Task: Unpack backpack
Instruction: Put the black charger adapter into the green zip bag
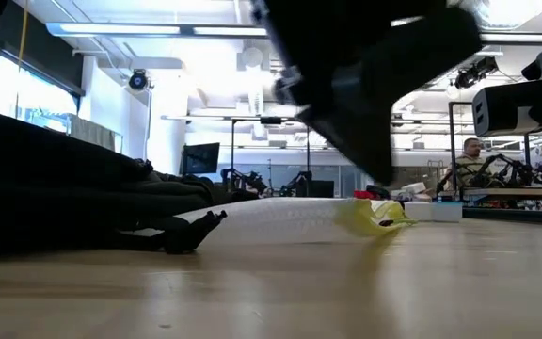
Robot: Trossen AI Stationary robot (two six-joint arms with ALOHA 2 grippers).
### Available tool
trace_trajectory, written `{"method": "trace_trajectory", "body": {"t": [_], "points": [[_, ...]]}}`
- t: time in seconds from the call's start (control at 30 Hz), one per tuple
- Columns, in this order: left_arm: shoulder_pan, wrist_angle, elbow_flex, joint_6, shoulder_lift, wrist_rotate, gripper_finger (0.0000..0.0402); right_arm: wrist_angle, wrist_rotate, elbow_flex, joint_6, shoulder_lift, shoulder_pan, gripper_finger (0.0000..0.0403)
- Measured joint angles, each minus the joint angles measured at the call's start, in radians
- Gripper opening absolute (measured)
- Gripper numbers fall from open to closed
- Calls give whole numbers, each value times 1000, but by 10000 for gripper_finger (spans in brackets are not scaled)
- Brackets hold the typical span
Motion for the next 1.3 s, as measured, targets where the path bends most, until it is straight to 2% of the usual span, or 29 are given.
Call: {"method": "trace_trajectory", "body": {"t": [0.13, 0.2, 0.37, 0.53, 0.9, 1.03, 1.17, 1.3], "points": [[3, 62, -1, 199, 8, 114, 116, 2, -3, 0, 0, 0, 0, 118], [6, 59, -2, 248, 22, 129, 150, 1, -3, 0, 0, 0, 0, 118], [11, 46, -4, 315, 45, 19, 203, 1, -7, 0, -3, 0, 0, 118], [10, -39, -4, 274, 56, -81, 210, 2, -7, 0, -7, 0, 0, 118], [10, -224, -3, 62, 55, -103, 197, 1, -8, 0, -7, 0, 0, 118], [12, -221, -3, 19, 55, -59, 181, 1, -10, 0, -6, 0, 0, 118], [22, -239, -3, -31, 55, -9, 128, 2, -10, 0, -5, 0, -1, 118], [31, -265, -3, -23, 55, 26, 23, 2, -10, 0, -6, 0, -1, 118]]}}
